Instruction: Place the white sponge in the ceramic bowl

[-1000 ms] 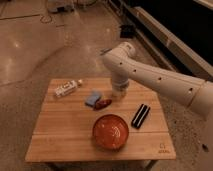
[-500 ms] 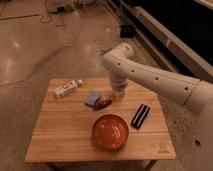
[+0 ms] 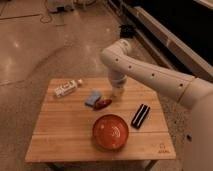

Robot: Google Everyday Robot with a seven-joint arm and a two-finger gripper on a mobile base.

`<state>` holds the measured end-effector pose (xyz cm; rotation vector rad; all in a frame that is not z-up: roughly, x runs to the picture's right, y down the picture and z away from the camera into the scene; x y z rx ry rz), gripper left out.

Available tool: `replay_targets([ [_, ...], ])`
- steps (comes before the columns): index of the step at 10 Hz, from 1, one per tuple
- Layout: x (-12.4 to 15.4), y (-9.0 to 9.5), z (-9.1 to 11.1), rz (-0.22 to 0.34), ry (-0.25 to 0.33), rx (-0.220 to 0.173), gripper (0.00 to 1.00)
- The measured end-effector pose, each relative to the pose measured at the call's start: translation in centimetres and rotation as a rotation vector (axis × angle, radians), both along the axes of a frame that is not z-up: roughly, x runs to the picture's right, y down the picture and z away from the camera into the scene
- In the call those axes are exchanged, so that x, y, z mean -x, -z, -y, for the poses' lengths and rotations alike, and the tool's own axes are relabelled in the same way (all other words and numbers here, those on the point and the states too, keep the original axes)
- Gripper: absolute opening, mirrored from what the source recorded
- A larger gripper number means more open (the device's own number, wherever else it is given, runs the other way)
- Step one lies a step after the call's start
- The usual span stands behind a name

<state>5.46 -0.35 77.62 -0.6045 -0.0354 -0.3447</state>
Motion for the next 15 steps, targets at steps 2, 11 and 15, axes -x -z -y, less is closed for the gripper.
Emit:
replay_targets([
  [2, 2.6, -1.0, -1.0, 0.017, 0.029, 0.011, 0.41],
  [11, 2.9, 0.2, -1.0, 0.077, 0.053, 0.048, 0.41],
  [15, -0.4, -1.1, -0.9, 0.105, 0.062, 0.042, 0.41],
])
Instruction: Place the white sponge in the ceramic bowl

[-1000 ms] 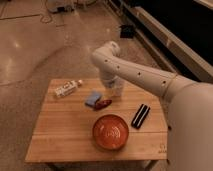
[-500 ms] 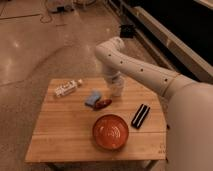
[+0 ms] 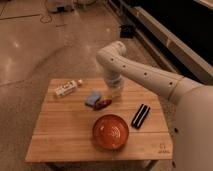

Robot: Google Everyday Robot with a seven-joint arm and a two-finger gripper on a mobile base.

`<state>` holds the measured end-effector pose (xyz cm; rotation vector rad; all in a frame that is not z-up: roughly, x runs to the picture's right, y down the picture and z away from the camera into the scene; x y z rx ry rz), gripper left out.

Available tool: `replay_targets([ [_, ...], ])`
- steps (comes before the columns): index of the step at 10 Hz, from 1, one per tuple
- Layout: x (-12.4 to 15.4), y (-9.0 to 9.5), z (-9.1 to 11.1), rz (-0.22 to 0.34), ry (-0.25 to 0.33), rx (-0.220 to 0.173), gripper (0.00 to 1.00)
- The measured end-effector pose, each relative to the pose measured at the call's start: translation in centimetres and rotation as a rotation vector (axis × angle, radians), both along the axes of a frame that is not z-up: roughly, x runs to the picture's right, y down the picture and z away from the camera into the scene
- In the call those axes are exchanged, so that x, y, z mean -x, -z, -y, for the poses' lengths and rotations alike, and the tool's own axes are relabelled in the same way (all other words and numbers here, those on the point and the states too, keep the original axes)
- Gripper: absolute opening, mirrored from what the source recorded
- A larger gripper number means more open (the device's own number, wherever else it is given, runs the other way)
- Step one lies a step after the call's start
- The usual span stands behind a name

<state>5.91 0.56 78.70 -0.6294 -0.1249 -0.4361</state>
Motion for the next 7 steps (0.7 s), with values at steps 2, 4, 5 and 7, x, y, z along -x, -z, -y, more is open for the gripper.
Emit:
replay_targets([
  [2, 0.6, 0.5, 0.1, -0.009, 0.000, 0.007, 0.41],
  [4, 2.8, 3.3, -1.8, 0.012, -0.010, 0.043, 0.41],
  [5, 2.8, 4.5, -2.4, 0.005, -0.017, 0.039, 0.41],
  [7, 2.9, 5.0, -2.8, 0.018, 0.008, 0.027, 0.41],
])
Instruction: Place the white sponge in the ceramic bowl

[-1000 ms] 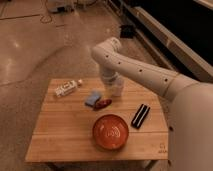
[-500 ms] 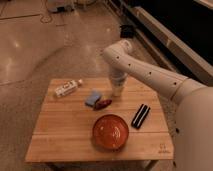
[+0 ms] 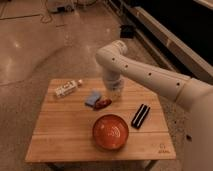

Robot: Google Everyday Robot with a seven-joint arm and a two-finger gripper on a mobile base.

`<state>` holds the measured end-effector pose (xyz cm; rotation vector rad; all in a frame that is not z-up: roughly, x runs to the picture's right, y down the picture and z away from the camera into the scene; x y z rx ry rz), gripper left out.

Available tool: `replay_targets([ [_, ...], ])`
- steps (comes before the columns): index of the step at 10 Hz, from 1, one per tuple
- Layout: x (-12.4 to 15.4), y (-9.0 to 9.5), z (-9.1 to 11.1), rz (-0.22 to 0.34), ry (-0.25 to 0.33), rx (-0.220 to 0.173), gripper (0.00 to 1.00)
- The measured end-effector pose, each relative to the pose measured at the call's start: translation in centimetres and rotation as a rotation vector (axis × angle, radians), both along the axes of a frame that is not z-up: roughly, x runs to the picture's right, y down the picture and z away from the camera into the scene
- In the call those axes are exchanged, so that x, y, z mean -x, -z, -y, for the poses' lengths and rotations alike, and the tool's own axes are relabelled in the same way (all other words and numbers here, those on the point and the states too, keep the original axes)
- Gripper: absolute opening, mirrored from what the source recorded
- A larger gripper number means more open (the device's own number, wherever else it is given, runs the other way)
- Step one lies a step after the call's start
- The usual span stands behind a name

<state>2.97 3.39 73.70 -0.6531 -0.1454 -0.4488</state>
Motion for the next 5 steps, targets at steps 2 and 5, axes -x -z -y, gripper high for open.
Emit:
replay_targets([
  [2, 0.2, -2.3, 0.1, 0.012, 0.011, 0.005, 0.41],
  [5, 1.9, -2.6, -0.4, 0.017, -0.003, 0.022, 0.41],
])
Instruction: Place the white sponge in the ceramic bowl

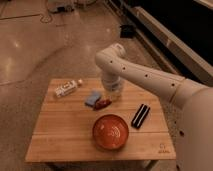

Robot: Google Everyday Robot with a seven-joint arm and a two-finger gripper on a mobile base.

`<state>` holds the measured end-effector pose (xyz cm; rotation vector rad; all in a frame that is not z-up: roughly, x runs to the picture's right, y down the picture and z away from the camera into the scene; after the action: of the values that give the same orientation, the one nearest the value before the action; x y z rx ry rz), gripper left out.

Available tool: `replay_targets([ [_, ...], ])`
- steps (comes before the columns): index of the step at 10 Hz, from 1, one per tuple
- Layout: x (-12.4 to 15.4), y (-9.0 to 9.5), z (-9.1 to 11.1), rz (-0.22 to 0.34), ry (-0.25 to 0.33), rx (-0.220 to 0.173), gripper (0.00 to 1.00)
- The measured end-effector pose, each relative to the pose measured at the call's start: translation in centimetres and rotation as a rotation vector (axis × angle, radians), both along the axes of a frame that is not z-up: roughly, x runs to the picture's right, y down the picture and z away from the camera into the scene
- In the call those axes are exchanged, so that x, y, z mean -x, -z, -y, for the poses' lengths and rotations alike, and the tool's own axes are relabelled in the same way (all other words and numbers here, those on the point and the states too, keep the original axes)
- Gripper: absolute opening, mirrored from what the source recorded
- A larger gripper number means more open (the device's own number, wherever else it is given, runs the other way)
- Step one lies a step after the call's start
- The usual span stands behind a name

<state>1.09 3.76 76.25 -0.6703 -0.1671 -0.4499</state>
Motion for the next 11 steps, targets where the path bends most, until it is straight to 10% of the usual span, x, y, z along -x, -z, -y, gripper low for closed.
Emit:
replay_targets([
  [5, 0.5, -2.6, -2.2, 0.045, 0.018, 0.016, 0.41],
  [11, -0.4, -1.4, -2.5, 0.030, 0.024, 0.044, 0.41],
])
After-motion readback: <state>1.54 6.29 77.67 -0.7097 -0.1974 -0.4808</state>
